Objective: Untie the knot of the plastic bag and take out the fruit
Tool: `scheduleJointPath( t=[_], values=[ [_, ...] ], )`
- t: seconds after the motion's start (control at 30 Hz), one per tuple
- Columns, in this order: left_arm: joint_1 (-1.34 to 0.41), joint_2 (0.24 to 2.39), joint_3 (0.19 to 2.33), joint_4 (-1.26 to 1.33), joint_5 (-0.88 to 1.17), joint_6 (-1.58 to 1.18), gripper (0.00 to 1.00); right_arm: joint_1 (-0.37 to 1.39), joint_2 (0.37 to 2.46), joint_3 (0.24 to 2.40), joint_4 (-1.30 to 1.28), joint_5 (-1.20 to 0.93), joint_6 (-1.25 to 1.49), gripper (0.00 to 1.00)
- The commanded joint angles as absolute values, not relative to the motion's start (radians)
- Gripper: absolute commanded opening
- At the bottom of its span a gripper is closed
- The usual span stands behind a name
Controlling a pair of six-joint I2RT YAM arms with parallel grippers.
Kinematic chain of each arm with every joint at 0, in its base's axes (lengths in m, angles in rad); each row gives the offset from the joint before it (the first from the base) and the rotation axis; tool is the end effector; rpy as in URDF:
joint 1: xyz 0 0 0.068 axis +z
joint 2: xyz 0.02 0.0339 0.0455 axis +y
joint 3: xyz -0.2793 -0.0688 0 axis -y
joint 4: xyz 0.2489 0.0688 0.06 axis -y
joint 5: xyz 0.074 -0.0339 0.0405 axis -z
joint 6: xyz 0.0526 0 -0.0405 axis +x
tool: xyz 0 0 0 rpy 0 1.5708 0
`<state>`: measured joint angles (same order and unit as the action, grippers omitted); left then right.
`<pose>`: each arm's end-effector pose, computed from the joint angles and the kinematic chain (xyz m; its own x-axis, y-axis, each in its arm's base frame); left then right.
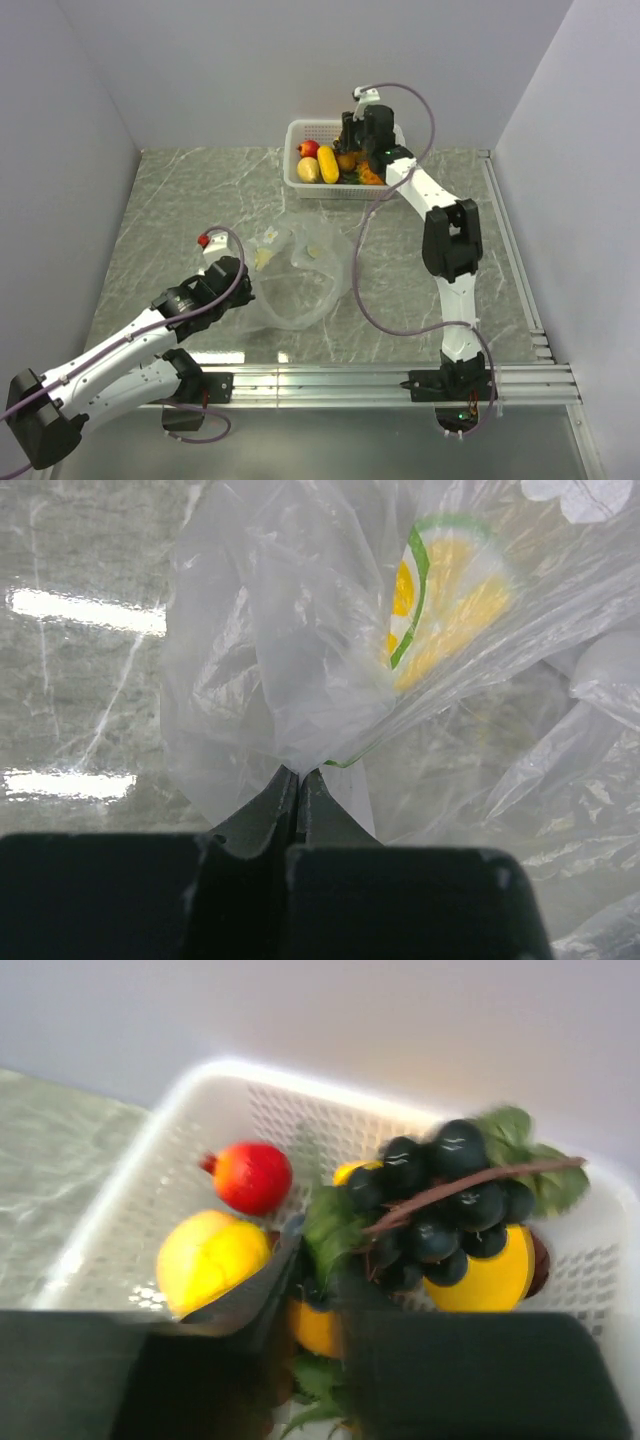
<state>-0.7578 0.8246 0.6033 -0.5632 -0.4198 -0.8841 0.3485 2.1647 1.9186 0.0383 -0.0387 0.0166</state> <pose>0.1402 -0.1032 0.2363 -0.6487 -0.3584 -0.6714 -0.1318 0.9217 -0.3648 0.5220 0.1918 0.3164 -0.2001 -0.0551 -0.9782 -0.3735 0.9273 0.0242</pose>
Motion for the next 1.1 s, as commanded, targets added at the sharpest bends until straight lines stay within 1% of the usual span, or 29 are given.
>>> scheduleJointPath(
  t=[0.0,0.07,0.17,0.3,0.33,0.4,0.57,0.6,0.63,0.67,0.7,0.77,0.8,0.83,0.93,1.0,1.07],
  values=[
    [-0.753,0.818,0.610,-0.578,-0.465,-0.902,0.01,0.351,2.187,2.075,0.037,0.052,0.011,0.55],
    [-0.753,0.821,0.614,-0.578,-0.466,-0.899,0.01,0.351,2.192,2.076,0.019,0.066,0.018,0.75],
    [-0.752,0.819,0.615,-0.575,-0.466,-0.897,0.00,0.354,2.106,1.978,0.027,0.064,0.029,0.84],
    [-0.752,0.793,0.618,-0.575,-0.468,-0.899,0.01,0.359,1.918,1.781,0.054,0.057,0.044,0.86],
    [-0.752,0.785,0.618,-0.580,-0.474,-0.899,0.01,0.359,1.835,1.705,0.055,0.058,0.052,0.86],
    [-0.753,0.763,0.624,-0.591,-0.483,-0.900,0.02,0.359,1.708,1.633,0.043,0.070,0.081,0.86],
    [-0.753,0.681,0.652,-0.667,-0.544,-0.911,0.02,0.359,1.441,1.433,-0.086,0.110,0.147,0.86],
    [-0.752,0.669,0.663,-0.686,-0.558,-0.911,0.02,0.359,1.345,1.401,-0.095,0.113,0.153,0.86],
    [-0.752,0.655,0.672,-0.708,-0.580,-0.931,0.02,0.359,1.294,1.334,-0.106,0.114,0.158,0.86],
    [-0.752,0.641,0.681,-0.765,-0.647,-0.945,0.02,0.359,1.242,1.297,-0.126,0.123,0.172,0.86],
    [-0.752,0.620,0.701,-0.791,-0.685,-0.960,0.01,0.359,1.144,1.261,-0.133,0.132,0.182,0.88],
    [-0.749,0.606,0.724,-0.840,-0.789,-1.005,0.01,0.359,1.044,1.166,-0.159,0.138,0.204,0.90],
    [-0.747,0.609,0.747,-0.844,-0.819,-0.997,0.01,0.359,0.952,1.138,-0.169,0.141,0.213,0.90],
    [-0.744,0.615,0.758,-0.854,-0.853,-1.000,0.01,0.360,0.909,1.090,-0.179,0.144,0.222,0.90],
    [-0.715,0.667,0.796,-0.845,-0.955,-0.973,0.01,0.359,0.752,1.010,-0.228,0.179,0.245,0.90],
    [-0.652,0.718,0.810,-0.827,-0.982,-0.950,0.01,0.359,0.656,0.985,-0.281,0.202,0.256,0.91],
    [-0.533,0.759,0.798,-0.729,-0.944,-0.852,0.00,0.359,0.599,0.951,-0.326,0.227,0.268,0.92]
  ],
)
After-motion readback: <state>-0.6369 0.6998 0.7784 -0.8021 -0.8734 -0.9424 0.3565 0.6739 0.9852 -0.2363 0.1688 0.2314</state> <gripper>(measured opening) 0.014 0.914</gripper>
